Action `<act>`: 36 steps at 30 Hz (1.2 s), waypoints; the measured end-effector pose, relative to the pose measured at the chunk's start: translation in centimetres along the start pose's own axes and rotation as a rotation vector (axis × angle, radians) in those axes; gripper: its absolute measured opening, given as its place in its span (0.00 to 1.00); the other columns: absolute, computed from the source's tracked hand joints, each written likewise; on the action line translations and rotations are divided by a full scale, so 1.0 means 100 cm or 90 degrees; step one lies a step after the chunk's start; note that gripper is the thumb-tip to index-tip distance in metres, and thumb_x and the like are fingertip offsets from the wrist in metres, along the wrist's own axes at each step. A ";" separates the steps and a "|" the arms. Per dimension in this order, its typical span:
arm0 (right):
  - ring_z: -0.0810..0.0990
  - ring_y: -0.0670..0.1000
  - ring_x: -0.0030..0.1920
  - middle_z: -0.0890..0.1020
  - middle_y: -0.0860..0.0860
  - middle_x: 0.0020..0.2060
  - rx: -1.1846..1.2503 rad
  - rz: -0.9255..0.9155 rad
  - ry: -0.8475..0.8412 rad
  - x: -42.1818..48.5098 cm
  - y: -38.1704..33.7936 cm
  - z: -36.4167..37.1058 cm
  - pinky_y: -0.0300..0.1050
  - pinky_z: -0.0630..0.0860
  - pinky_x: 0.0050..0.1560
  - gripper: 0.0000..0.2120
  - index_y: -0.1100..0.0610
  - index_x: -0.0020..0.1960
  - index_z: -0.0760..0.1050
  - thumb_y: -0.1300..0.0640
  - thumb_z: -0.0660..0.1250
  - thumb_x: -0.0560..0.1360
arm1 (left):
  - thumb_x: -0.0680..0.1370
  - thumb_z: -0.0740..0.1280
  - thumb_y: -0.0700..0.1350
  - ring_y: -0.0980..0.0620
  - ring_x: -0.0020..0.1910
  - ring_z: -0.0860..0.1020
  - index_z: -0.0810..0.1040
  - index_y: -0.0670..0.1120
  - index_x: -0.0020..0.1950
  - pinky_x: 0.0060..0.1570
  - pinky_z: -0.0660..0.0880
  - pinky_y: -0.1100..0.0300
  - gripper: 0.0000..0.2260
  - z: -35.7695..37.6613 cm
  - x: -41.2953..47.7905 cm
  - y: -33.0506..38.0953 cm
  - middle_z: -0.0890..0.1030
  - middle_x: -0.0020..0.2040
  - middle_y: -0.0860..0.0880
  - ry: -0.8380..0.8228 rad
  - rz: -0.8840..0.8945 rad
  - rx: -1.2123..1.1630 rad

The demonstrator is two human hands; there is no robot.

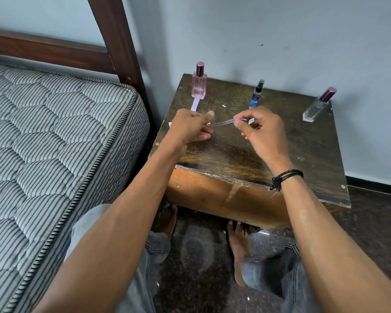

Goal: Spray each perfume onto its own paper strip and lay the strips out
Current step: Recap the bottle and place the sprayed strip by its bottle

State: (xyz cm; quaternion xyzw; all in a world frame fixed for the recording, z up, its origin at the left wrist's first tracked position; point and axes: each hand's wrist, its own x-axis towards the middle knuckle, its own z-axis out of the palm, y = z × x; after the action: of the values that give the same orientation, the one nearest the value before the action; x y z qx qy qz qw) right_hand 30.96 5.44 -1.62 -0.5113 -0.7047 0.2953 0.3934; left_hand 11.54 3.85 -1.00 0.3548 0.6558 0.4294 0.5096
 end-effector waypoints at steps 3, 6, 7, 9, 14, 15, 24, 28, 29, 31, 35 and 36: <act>0.83 0.51 0.43 0.81 0.42 0.45 0.000 -0.018 -0.021 -0.002 0.003 -0.006 0.60 0.82 0.48 0.06 0.46 0.48 0.84 0.57 0.75 0.76 | 0.78 0.72 0.37 0.51 0.36 0.82 0.83 0.36 0.50 0.38 0.83 0.64 0.05 0.013 -0.001 -0.003 0.83 0.40 0.42 0.025 0.002 -0.052; 0.82 0.51 0.41 0.80 0.42 0.43 -0.005 -0.033 -0.032 -0.005 0.006 -0.014 0.57 0.81 0.47 0.08 0.46 0.48 0.84 0.60 0.76 0.75 | 0.75 0.73 0.31 0.49 0.41 0.83 0.83 0.35 0.50 0.42 0.84 0.61 0.04 0.020 0.000 -0.003 0.83 0.43 0.44 0.061 0.021 -0.066; 0.82 0.51 0.41 0.80 0.42 0.44 -0.011 -0.034 -0.035 -0.005 0.007 -0.017 0.55 0.81 0.48 0.09 0.47 0.49 0.84 0.61 0.76 0.75 | 0.75 0.73 0.31 0.49 0.42 0.83 0.84 0.36 0.48 0.43 0.84 0.60 0.04 0.022 0.001 -0.002 0.83 0.43 0.44 0.073 0.030 -0.067; 0.82 0.53 0.41 0.81 0.47 0.45 -0.028 -0.033 -0.037 -0.006 0.011 -0.024 0.52 0.81 0.48 0.09 0.48 0.49 0.85 0.61 0.75 0.76 | 0.75 0.74 0.32 0.49 0.41 0.84 0.84 0.39 0.46 0.44 0.83 0.58 0.04 0.025 0.002 0.000 0.85 0.43 0.44 0.091 0.051 -0.061; 0.81 0.46 0.42 0.82 0.47 0.46 -0.068 -0.021 -0.049 -0.010 0.020 -0.047 0.30 0.73 0.45 0.08 0.51 0.51 0.87 0.62 0.74 0.76 | 0.74 0.76 0.36 0.48 0.40 0.86 0.86 0.44 0.44 0.48 0.84 0.54 0.04 0.040 0.000 0.005 0.86 0.38 0.46 0.106 0.147 0.031; 0.81 0.45 0.42 0.82 0.46 0.45 -0.079 -0.018 -0.057 -0.012 0.023 -0.051 0.29 0.73 0.45 0.08 0.52 0.51 0.87 0.63 0.75 0.76 | 0.74 0.76 0.36 0.47 0.41 0.86 0.86 0.45 0.44 0.49 0.84 0.52 0.04 0.044 -0.001 0.005 0.86 0.38 0.47 0.104 0.163 0.056; 0.79 0.46 0.43 0.80 0.43 0.44 -0.229 -0.031 -0.214 -0.024 0.038 -0.079 0.45 0.76 0.47 0.08 0.51 0.50 0.88 0.61 0.73 0.77 | 0.72 0.77 0.41 0.56 0.37 0.84 0.85 0.53 0.40 0.51 0.83 0.51 0.07 0.074 -0.005 0.001 0.85 0.36 0.54 0.056 0.208 0.287; 0.78 0.45 0.42 0.80 0.43 0.44 -0.256 -0.012 -0.269 -0.025 0.043 -0.083 0.45 0.74 0.44 0.09 0.49 0.52 0.88 0.60 0.71 0.78 | 0.72 0.77 0.41 0.55 0.42 0.83 0.86 0.51 0.44 0.54 0.80 0.56 0.06 0.077 -0.007 0.001 0.84 0.39 0.55 0.043 0.189 0.358; 0.77 0.44 0.41 0.80 0.43 0.44 -0.263 -0.009 -0.279 -0.025 0.044 -0.084 0.45 0.73 0.44 0.09 0.49 0.52 0.88 0.61 0.71 0.78 | 0.72 0.77 0.41 0.54 0.44 0.83 0.86 0.51 0.45 0.54 0.79 0.56 0.06 0.077 -0.007 0.001 0.84 0.40 0.54 0.039 0.189 0.373; 0.77 0.45 0.42 0.80 0.43 0.45 -0.275 -0.006 -0.298 -0.026 0.045 -0.085 0.46 0.74 0.45 0.11 0.49 0.52 0.88 0.61 0.70 0.78 | 0.72 0.77 0.41 0.53 0.46 0.82 0.86 0.51 0.45 0.55 0.78 0.56 0.06 0.077 -0.008 0.002 0.84 0.41 0.53 0.032 0.188 0.397; 0.78 0.44 0.44 0.80 0.42 0.47 -0.272 0.003 -0.306 -0.025 0.043 -0.085 0.47 0.76 0.48 0.13 0.49 0.51 0.88 0.64 0.68 0.79 | 0.72 0.77 0.41 0.53 0.48 0.82 0.86 0.50 0.46 0.57 0.77 0.56 0.06 0.076 -0.008 0.001 0.85 0.43 0.53 0.030 0.197 0.428; 0.79 0.45 0.45 0.80 0.42 0.47 -0.263 0.007 -0.297 -0.025 0.043 -0.085 0.48 0.77 0.50 0.14 0.49 0.50 0.88 0.64 0.68 0.78 | 0.72 0.77 0.41 0.53 0.49 0.82 0.86 0.50 0.47 0.57 0.77 0.56 0.06 0.075 -0.008 0.000 0.85 0.43 0.53 0.030 0.198 0.430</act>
State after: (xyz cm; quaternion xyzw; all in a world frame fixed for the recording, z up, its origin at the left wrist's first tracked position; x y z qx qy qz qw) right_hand 40.74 4.50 -1.36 -0.5024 -0.8185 0.2572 0.1071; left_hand 19.05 4.68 -1.55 0.5886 0.7103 0.2692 0.2768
